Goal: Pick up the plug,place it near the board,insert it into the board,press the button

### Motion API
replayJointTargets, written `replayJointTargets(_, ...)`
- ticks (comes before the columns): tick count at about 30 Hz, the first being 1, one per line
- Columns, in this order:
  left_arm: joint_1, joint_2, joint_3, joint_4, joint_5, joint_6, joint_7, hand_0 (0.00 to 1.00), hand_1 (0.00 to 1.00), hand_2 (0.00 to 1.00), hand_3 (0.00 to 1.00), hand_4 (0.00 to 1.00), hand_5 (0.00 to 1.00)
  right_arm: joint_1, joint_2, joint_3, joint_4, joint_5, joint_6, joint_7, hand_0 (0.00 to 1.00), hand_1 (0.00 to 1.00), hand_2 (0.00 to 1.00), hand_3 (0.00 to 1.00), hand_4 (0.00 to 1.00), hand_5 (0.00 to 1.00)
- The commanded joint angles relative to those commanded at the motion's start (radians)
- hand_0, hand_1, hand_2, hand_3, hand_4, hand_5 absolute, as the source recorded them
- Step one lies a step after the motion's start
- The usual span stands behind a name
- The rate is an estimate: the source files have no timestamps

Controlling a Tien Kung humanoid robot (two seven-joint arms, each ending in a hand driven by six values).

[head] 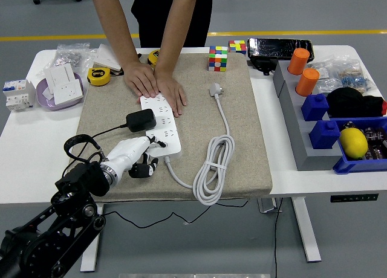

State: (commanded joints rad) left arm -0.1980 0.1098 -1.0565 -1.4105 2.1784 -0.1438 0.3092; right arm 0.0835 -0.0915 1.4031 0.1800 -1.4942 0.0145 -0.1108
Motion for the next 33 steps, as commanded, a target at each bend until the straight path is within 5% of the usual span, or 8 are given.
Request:
replayJointTargets(12,-0.011,0.008,-0.080,-0.121,-0.039,0.010,-0.022,0.173,0.030,0.162,0.727,0.532,0.002,0.001,0.000,0.001,0.000,0.000,0.000,0.000,0.818,0.747,0.741,0.757,0.998,0.807)
replayJointTargets(13,-0.013,0.007,-0.088,-0.126,-0.053,0.018,-0.029,0.246,0.136,0.239,0.620,0.733,0.063,0.001,0.000,0.000,0.000,0.001,0.000,0.000,0.818,0.747,0.741,0.757,0.998,0.807)
replayJointTargets(18,-0.042,-0.009,-0.120,-0.076,-0.223,0.095,-0.095,0.246,0.136,0.239,0.620,0.733,0.063,0.000,0.001,-0.002,0.000,0.000,0.001,-0.002,0.818,0.747,0.741,0.757,0.998,0.807)
replayJointTargets(19,-0.048,-0.011,-0.123,-0.062,-0.260,0.095,-0.102,0.409,0.405,0.459,0.451,0.790,0.092,0.000,0.001,-0.002,0.000,0.000,0.001,-0.002,0.818,0.746,0.741,0.757,0.998,0.807)
replayJointTargets(26,-0.092,-0.035,-0.139,0.034,-0.554,0.145,-0.189,0.432,0.508,0.475,0.446,0.781,0.098,0.003,0.003,-0.003,0.000,-0.003,0.002,-0.002,0.818,0.746,0.741,0.757,0.998,0.806)
replayJointTargets(30,-0.108,-0.052,-0.139,0.062,-0.704,0.131,-0.243,0.432,0.508,0.475,0.446,0.781,0.098,0.001,0.002,-0.003,0.000,-0.005,0.002,-0.004,0.818,0.746,0.741,0.757,0.998,0.806)
replayJointTargets(31,-0.112,-0.055,-0.136,0.072,-0.750,0.126,-0.259,0.497,0.633,0.566,0.548,0.909,0.214,0.000,0.001,-0.004,0.000,-0.005,0.002,-0.004,0.818,0.746,0.741,0.757,0.998,0.806)
replayJointTargets(33,-0.119,-0.060,-0.133,0.093,-0.834,0.124,-0.285,0.497,0.633,0.566,0.548,0.909,0.214,0.000,0.001,-0.005,0.000,-0.005,0.002,-0.004,0.818,0.746,0.741,0.757,0.998,0.806)
